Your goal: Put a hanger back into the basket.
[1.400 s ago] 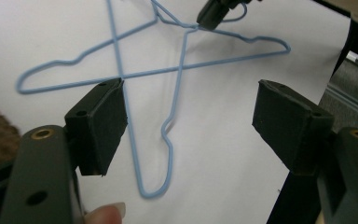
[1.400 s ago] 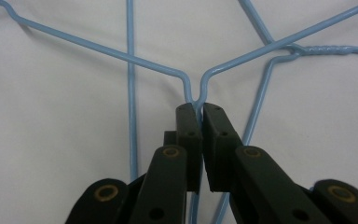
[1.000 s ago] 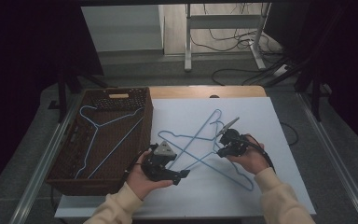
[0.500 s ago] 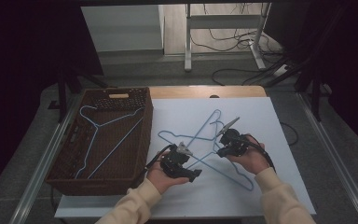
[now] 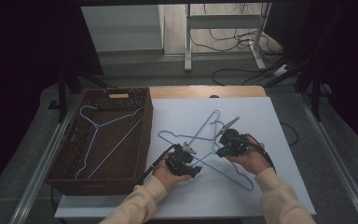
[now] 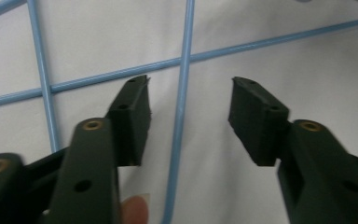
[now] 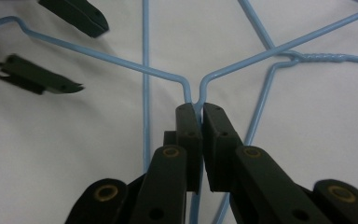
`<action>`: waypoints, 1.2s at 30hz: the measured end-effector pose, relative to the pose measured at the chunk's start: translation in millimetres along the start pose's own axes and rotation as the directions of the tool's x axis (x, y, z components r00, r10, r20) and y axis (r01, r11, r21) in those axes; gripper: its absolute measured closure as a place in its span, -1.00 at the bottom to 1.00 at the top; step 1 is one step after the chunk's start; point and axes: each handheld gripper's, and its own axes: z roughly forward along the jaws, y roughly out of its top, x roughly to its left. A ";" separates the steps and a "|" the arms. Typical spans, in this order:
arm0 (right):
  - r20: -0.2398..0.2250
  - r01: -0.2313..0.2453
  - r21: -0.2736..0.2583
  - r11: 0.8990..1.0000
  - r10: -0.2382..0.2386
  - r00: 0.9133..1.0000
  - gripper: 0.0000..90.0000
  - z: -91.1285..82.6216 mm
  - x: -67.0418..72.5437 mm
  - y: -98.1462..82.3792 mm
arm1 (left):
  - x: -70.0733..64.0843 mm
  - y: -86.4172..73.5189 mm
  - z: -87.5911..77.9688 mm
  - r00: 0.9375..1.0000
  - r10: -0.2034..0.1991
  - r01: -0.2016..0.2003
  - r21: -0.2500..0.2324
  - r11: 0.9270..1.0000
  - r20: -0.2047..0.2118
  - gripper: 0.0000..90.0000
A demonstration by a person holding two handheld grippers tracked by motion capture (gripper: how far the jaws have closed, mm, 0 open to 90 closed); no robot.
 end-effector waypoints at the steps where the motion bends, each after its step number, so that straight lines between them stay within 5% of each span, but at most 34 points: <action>1: -0.001 0.002 -0.001 1.000 -0.002 1.000 0.91 -0.2 0.2 0.2 | 0.2 0.1 2.2 1.000 -0.003 0.003 0.003 1.000 0.003 0.15; 11: -0.012 0.010 -0.026 1.000 -0.011 1.000 0.91 -6.5 5.6 3.4 | 3.5 0.4 7.2 1.000 -0.007 0.006 0.032 0.999 0.022 0.78; 19: -0.011 0.024 -0.062 0.998 -0.024 1.000 0.88 -10.2 6.8 4.0 | 4.3 1.1 3.6 0.999 -0.014 0.013 0.027 1.000 0.035 0.89; 21: -0.012 0.015 -0.111 0.994 -0.017 1.000 0.66 -13.8 5.9 4.0 | 4.6 2.2 0.9 0.999 -0.023 0.022 0.022 1.000 0.034 0.90; 24: 0.000 -0.010 -0.235 0.972 0.010 1.000 0.24 -26.3 6.0 4.0 | 5.2 3.2 -3.1 0.999 -0.035 0.035 0.008 0.999 0.034 0.90; 27: 0.009 -0.015 -0.349 0.937 0.019 1.000 0.01 -41.9 7.0 1.2 | 5.4 3.7 -6.0 0.999 -0.041 0.041 -0.002 0.999 0.032 0.90; 28: 0.009 -0.015 -0.349 0.937 0.019 1.000 0.01 -41.9 7.0 1.2 | 5.7 4.3 -8.1 0.998 -0.047 0.047 -0.008 0.999 0.032 0.90; 30: -0.011 -0.023 -0.417 0.909 0.020 1.000 -0.06 -51.7 6.5 -2.7 | 6.4 6.0 -14.3 0.998 -0.059 0.060 -0.028 0.998 0.031 0.90; 31: -0.009 -0.019 -0.473 0.881 0.017 1.000 -0.11 -58.8 5.8 -6.9 | 6.8 6.6 -16.4 0.998 -0.063 0.064 -0.036 0.997 0.032 0.90; 32: -0.009 -0.019 -0.473 0.881 0.017 1.000 -0.11 -58.8 5.8 -6.9 | 7.1 7.2 -18.7 0.997 -0.068 0.069 -0.045 0.997 0.032 0.90; 33: -0.009 -0.018 -0.509 0.860 0.016 1.000 -0.13 -63.4 5.3 -10.7 | 8.3 8.9 -25.6 0.996 -0.080 0.082 -0.072 0.994 0.031 0.90; 34: -0.009 -0.018 -0.509 0.860 0.016 1.000 -0.13 -63.4 5.3 -10.7 | 8.3 8.9 -25.6 0.996 -0.080 0.082 -0.072 0.994 0.031 0.90; 36: -0.012 -0.035 -0.550 0.834 0.034 0.999 -0.12 -68.2 2.1 -17.9 | 10.2 10.4 -32.5 0.995 -0.094 0.097 -0.095 0.991 0.040 0.90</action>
